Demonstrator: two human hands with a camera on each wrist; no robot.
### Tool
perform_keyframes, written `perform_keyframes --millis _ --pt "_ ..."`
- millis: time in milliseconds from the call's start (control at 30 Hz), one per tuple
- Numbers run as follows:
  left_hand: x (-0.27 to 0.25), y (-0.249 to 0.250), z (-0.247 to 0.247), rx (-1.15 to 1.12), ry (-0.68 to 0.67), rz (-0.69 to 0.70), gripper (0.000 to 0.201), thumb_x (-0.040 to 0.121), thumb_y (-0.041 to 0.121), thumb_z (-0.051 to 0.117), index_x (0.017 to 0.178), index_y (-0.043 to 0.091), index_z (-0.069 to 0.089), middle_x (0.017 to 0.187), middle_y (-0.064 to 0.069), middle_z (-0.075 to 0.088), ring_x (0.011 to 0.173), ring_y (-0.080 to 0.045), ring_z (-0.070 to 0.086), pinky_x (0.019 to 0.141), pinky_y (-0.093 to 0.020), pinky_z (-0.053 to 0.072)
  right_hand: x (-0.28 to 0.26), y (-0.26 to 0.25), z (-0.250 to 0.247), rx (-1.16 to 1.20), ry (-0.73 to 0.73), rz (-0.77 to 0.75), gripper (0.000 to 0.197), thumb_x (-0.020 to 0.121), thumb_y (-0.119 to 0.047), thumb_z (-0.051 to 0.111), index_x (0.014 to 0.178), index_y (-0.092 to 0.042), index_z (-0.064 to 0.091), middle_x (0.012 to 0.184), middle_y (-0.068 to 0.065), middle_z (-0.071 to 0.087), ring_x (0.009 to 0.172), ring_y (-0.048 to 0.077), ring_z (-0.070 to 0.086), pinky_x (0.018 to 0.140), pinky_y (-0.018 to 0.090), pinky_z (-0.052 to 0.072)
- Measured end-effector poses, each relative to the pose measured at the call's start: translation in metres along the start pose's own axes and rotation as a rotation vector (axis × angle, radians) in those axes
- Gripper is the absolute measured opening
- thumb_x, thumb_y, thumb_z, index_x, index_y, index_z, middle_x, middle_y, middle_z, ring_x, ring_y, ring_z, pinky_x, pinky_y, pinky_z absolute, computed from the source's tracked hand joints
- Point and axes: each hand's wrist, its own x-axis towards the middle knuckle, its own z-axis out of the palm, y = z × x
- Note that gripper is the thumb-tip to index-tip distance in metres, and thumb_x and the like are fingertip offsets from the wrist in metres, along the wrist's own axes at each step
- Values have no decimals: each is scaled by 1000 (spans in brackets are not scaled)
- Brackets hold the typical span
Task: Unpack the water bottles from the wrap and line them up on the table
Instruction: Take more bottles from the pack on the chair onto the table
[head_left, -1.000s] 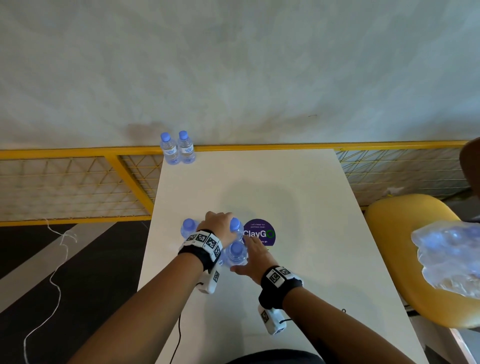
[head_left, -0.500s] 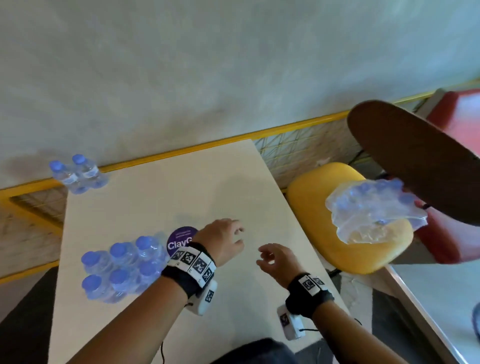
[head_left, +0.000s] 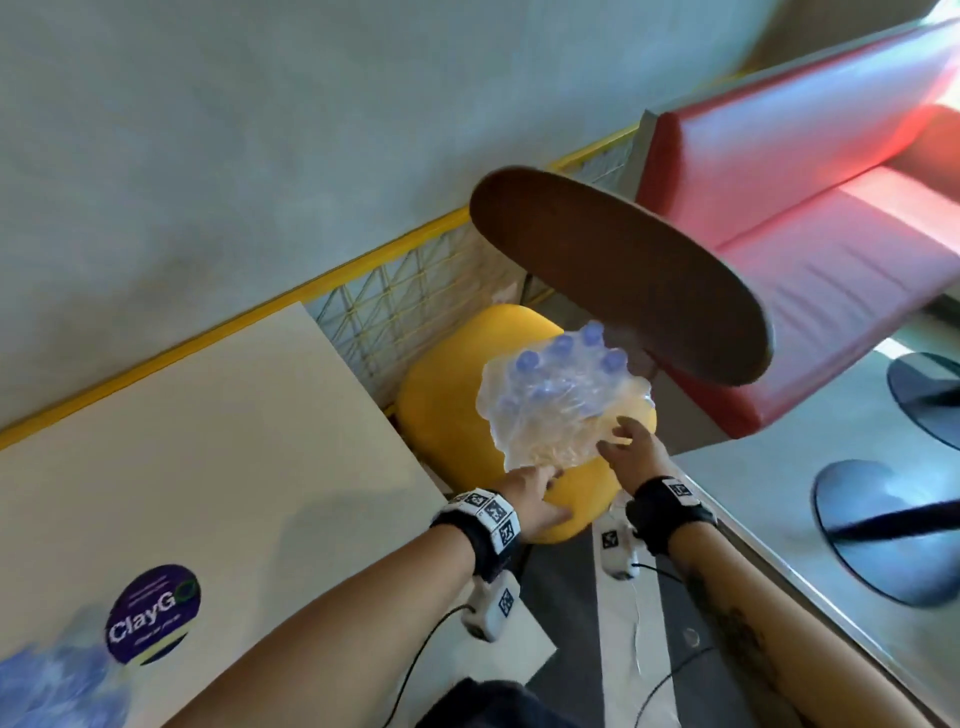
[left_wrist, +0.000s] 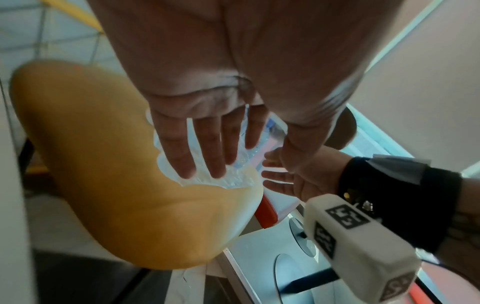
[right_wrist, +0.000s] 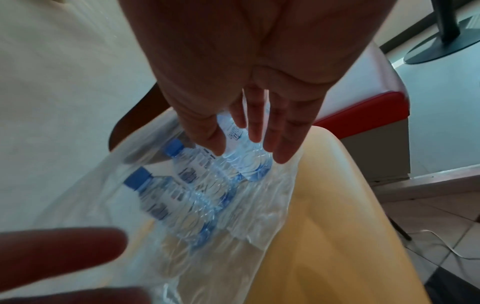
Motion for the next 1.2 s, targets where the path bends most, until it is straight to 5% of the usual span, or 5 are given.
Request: perform_keyframes --millis 333,567,700,967,1200 --pt "98 48 -40 -79 312 -230 28 105 35 52 94 10 60 91 -12 66 92 -33 64 76 -38 49 98 3 19 200 -136 146 52 74 -51 77 115 -20 65 91 2 72 84 25 69 83 47 58" --pt "131 28 -60 -26 84 -513 72 99 67 25 160 30 32 154 -22 48 131 -42 55 112 -54 43 107 -10 26 300 -93 162 47 65 -67 75 104 -45 58 90 -8 72 75 19 68 65 38 57" --pt "135 25 -67 149 94 -443 60 106 38 49 161 23 31 143 -23 56 125 -41 60 106 -52 51 99 -18 20 190 -105 72 32 80 -44 79 100 -33 57 96 -3 70 84 18 64 72 30 45" --pt "114 36 -72 0 163 -225 26 84 37 79 81 21 59 86 1 63 82 -21 61 70 -29 44 86 -20 0 -114 -185 -133 26 68 -39 80 83 -29 62 81 -9 67 78 13 64 68 28 46" --pt "37 23 -59 -108 264 -4 54 56 42 87 102 25 63 97 6 67 85 -18 65 70 -27 53 26 -20 -30 -293 -226 -189 30 65 -48 77 76 -26 61 70 -3 68 67 15 63 62 35 51"
